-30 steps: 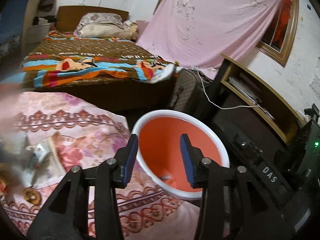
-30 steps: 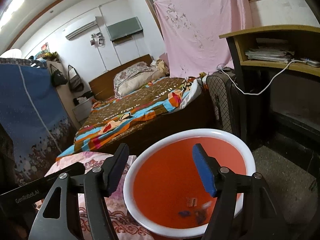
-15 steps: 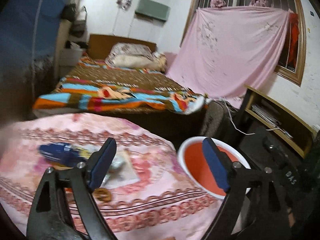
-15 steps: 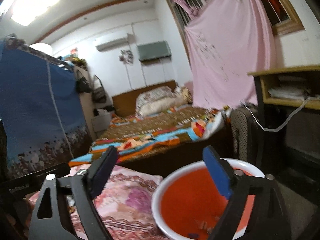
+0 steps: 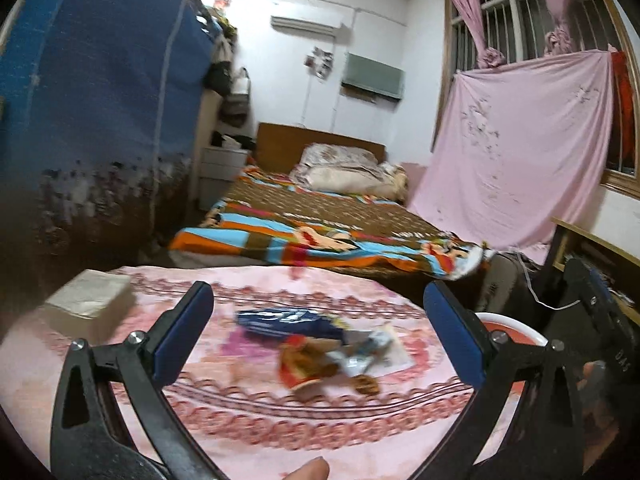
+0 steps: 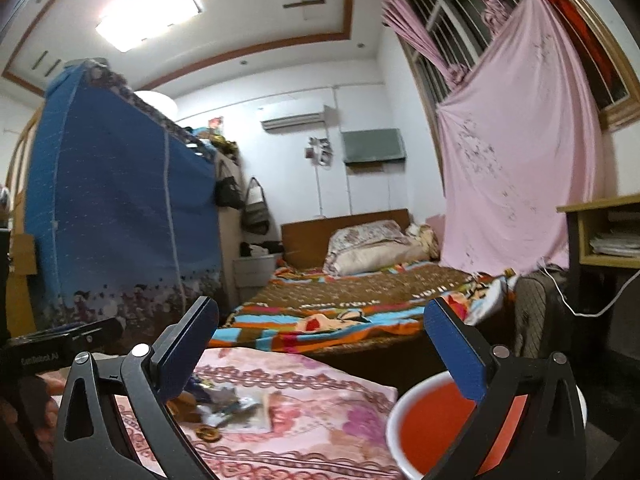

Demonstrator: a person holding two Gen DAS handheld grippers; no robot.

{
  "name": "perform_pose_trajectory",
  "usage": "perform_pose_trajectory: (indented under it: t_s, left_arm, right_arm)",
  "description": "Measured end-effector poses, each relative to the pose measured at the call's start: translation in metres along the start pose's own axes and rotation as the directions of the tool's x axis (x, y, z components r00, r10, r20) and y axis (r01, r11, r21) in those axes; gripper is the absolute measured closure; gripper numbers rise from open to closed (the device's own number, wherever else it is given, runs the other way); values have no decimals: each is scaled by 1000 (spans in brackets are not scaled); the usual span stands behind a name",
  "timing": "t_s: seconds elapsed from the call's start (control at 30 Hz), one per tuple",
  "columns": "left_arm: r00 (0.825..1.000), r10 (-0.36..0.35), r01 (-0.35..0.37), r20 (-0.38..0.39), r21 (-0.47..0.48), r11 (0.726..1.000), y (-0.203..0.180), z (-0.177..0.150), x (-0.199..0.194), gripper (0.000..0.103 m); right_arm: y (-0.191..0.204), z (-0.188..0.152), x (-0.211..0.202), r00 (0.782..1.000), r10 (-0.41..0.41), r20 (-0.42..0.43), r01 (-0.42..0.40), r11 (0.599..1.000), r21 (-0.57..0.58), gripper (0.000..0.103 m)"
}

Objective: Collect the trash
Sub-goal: 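Move both tools back toward the remaining trash on the quilt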

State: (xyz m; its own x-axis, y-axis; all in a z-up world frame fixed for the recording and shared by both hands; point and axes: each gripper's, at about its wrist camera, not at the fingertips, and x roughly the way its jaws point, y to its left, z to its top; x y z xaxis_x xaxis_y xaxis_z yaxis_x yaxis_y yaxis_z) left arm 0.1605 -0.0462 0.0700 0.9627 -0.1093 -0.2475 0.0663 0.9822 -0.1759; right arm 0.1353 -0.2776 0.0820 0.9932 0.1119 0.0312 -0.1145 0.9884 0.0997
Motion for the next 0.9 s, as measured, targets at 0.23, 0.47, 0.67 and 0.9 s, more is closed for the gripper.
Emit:
perform_pose_trajectory:
  t_s: [0.23, 0.47, 0.67, 0.9]
  left_arm:
    - [996, 63, -64, 64, 20, 998, 26, -9, -23, 11]
    - [996, 61, -63, 59, 41, 997, 41, -8, -24, 11]
    - [997, 40, -39, -67, 13, 999, 52, -14, -2, 12]
    - [972, -2, -5, -236, -26, 1000, 56, -22, 29, 20]
  right_arm:
    - [34, -8, -2, 998, 69, 5, -69, 995, -65, 0]
    - [57, -18, 3, 994, 106, -22, -108, 985, -132, 0]
    - [70, -29, 25, 980, 135, -148, -159, 972, -170, 0]
    - [76, -47, 61, 913, 122, -390, -196, 968, -156, 5]
